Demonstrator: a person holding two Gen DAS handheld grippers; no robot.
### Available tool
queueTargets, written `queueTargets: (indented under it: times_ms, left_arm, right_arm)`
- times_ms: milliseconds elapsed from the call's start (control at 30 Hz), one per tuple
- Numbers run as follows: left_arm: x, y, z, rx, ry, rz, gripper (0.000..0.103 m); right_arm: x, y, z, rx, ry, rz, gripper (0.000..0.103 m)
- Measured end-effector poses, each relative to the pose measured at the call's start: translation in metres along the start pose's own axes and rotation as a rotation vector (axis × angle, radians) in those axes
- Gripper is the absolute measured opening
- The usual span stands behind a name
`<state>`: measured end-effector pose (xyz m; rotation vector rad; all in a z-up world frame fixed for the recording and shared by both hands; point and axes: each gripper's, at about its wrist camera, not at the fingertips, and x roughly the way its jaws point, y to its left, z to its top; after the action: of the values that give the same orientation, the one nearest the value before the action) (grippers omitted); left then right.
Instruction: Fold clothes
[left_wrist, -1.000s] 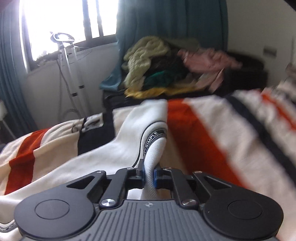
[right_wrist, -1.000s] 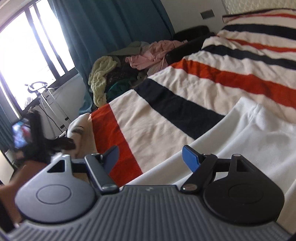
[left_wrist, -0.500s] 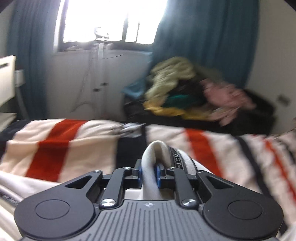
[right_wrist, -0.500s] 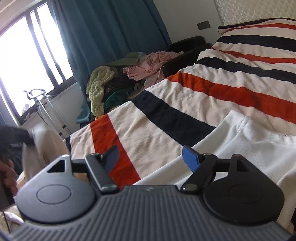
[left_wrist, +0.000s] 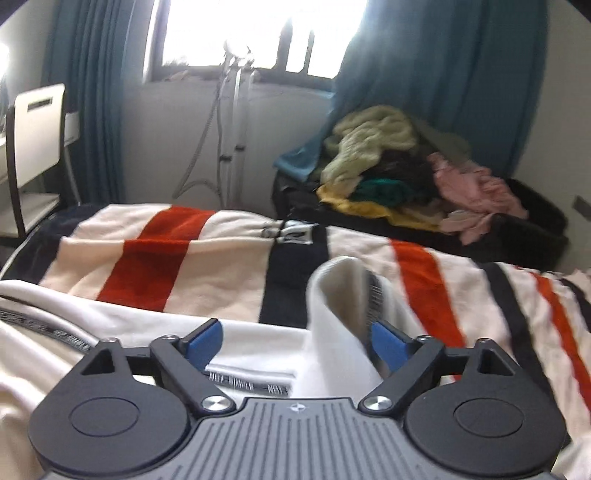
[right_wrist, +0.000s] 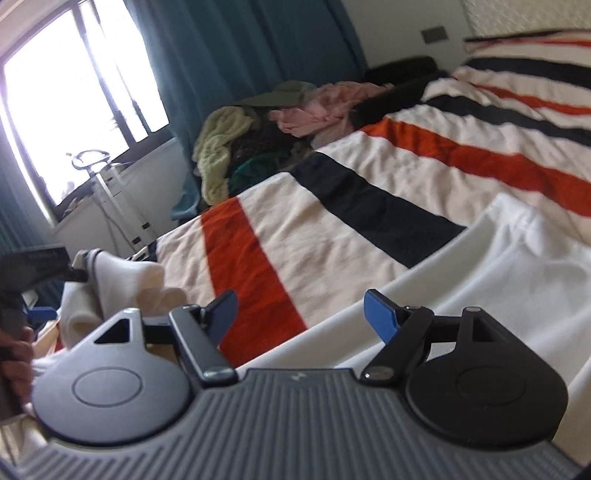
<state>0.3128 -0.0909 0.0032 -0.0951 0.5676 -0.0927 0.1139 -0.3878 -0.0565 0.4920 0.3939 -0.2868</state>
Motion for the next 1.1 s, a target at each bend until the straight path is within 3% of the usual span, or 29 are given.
queueTargets:
  times_ms: [133,300,433,567,700,833,933,1067,1100]
  left_arm:
    - [-0.054,0.0,-0.015,0.017,-0.022,-0.049,0.092]
    - [-0.141,0.013,-0.071,0.084,-0.099,-0.038,0.097]
    - [-0.185,0.029,-0.12,0.056,-0.148,-0.025,0.098]
    - [-0.193,0.039,-0.151,0.046,-0.144,0.011,0.098]
    - [-0.193,0.051,-0.168,0.016,-0.145,0.04,0.098]
    - [-0.184,0.063,-0.174,-0.018,-0.137,0.042,0.099]
    - [-0.17,0.074,-0.177,-0.08,-0.105,0.027,0.099]
    - [-0.156,0.08,-0.178,-0.095,-0.091,0.041,0.099]
    - [-0.154,0.081,-0.178,-0.098,-0.091,0.04,0.099]
  right_arm:
    - [-0.012,0.009,-0.003,-0.042,-0.019,0.058,0.077]
    - [-0.027,0.024,-0.007,-0.097,-0.028,0.153,0.077]
    - [-0.022,0.036,-0.01,-0.094,0.038,0.29,0.076]
    - [0.003,0.04,-0.012,-0.016,0.157,0.4,0.071]
    - [0.027,0.044,-0.01,0.052,0.195,0.448,0.06]
    - [0.062,0.049,-0.008,0.08,0.24,0.477,0.059]
    - [0.088,0.053,-0.006,0.172,0.295,0.559,0.059]
    - [0.111,0.069,-0.004,0.152,0.323,0.559,0.059]
    - [0.118,0.07,-0.006,0.157,0.335,0.541,0.051]
